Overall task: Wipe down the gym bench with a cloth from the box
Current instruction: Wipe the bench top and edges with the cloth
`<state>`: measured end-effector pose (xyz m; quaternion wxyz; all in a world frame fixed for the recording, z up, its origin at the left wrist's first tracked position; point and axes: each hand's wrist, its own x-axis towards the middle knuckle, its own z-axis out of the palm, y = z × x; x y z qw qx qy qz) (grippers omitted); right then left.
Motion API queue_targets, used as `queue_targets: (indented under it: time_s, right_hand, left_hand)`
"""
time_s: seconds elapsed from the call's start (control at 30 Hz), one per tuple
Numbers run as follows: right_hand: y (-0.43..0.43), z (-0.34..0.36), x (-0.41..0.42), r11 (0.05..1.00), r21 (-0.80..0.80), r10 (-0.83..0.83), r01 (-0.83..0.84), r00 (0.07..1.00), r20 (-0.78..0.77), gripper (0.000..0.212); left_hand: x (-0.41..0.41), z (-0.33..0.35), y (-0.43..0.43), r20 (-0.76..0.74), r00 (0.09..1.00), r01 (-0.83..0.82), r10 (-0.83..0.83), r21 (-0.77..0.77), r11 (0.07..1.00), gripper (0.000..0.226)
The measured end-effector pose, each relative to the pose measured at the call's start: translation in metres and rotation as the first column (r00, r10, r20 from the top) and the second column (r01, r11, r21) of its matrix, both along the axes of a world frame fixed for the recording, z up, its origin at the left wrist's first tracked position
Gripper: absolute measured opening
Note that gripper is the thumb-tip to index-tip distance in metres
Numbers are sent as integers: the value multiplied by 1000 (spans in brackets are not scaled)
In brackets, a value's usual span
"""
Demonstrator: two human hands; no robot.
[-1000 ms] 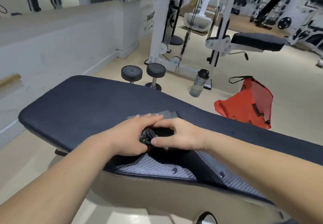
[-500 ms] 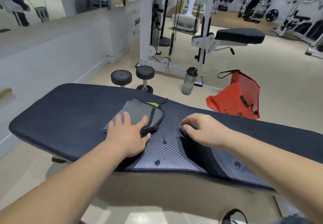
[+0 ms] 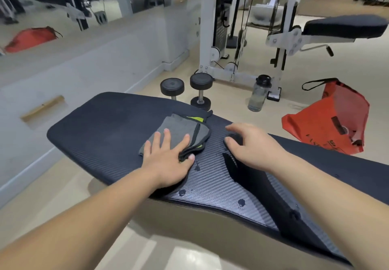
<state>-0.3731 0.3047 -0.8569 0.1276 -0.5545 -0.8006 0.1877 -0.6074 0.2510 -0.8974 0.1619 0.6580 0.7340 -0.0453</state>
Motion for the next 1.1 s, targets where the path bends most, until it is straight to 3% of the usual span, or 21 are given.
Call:
queue_targets:
  time_s: [0.17, 0.4, 0.57, 0.67, 0.87, 1.03, 1.1]
  right_hand:
    - [9, -6, 32, 987, -51, -145, 150, 984, 100, 49]
    - [10, -9, 33, 976, -92, -188, 199, 975, 116, 38]
    - [17, -13, 38, 966, -143, -214, 215, 977, 20, 37]
    - [20, -14, 46, 955, -176, -247, 238, 968, -35, 37]
    - [20, -13, 61, 955, -135, -279, 262, 952, -125, 33]
    - [22, -14, 80, 940, -92, -334, 329, 942, -46, 30]
    - [22, -15, 85, 938, -98, -339, 333, 939, -54, 32]
  left_hand:
    - [11, 1, -66, -30, 990, 139, -139, -8, 990, 65]
    - [23, -1, -29, 10, 994, -108, 108, 6, 994, 68]
    - [48, 3, -93, 10, 988, 154, -154, 28, 988, 67]
    - [33, 8, -77, 15, 974, 224, -224, -16, 974, 64]
    - [51, 2, 10, 27, 1000, -14, 15, -27, 1000, 68]
    - [87, -2, -39, 38, 957, 289, -289, 1, 957, 66]
    - [77, 2, -19, 26, 943, 331, -331, -19, 943, 65]
